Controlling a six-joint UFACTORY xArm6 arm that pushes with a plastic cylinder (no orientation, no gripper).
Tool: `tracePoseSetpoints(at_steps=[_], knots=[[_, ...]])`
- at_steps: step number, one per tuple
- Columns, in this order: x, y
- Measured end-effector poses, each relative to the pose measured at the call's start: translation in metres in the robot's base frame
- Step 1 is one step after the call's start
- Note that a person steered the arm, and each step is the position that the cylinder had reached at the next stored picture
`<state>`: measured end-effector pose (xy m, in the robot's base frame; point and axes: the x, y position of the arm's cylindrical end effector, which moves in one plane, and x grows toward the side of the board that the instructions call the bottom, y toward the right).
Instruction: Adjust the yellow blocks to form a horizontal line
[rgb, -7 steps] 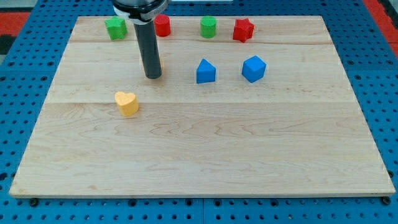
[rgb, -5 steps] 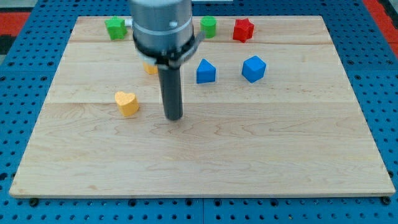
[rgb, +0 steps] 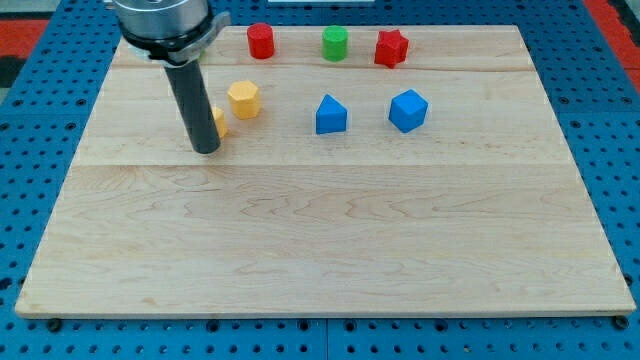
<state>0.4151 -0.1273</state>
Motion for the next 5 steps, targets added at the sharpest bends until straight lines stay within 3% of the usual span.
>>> tracePoseSetpoints(at_steps=[1,4,5], knots=[[-0.015,0.026],[-0.053,-0.057],[-0.109,-0.054]])
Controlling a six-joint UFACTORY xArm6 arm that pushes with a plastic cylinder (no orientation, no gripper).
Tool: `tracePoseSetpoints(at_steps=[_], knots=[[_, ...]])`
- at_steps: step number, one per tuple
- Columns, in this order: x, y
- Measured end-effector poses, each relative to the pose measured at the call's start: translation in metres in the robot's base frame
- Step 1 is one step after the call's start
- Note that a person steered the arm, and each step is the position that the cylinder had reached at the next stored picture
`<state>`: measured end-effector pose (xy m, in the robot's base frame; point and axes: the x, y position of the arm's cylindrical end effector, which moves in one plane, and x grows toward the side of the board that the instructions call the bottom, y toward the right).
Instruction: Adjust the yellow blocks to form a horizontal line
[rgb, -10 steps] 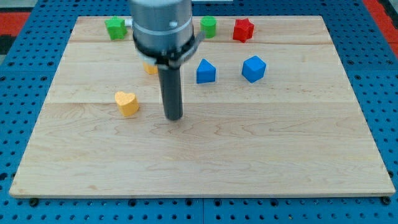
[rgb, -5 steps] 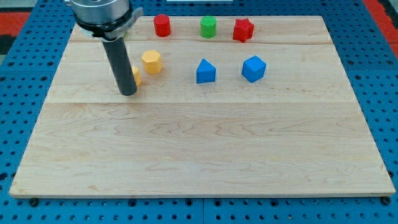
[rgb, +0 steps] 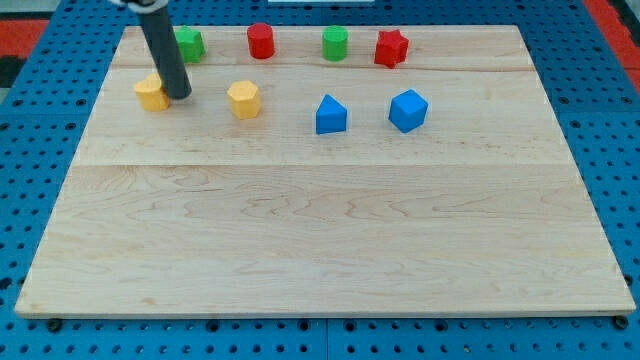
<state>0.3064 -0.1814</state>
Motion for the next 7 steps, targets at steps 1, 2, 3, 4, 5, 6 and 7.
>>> tracePoseSetpoints(at_steps=[1,2,3,4,5,6,7], knots=[[-0.012,0.063],[-0.017,0.108],[0.000,0.096],[0.004,0.067],[0.018,0.072],[0.004,0.057],[-0.034,0.021]])
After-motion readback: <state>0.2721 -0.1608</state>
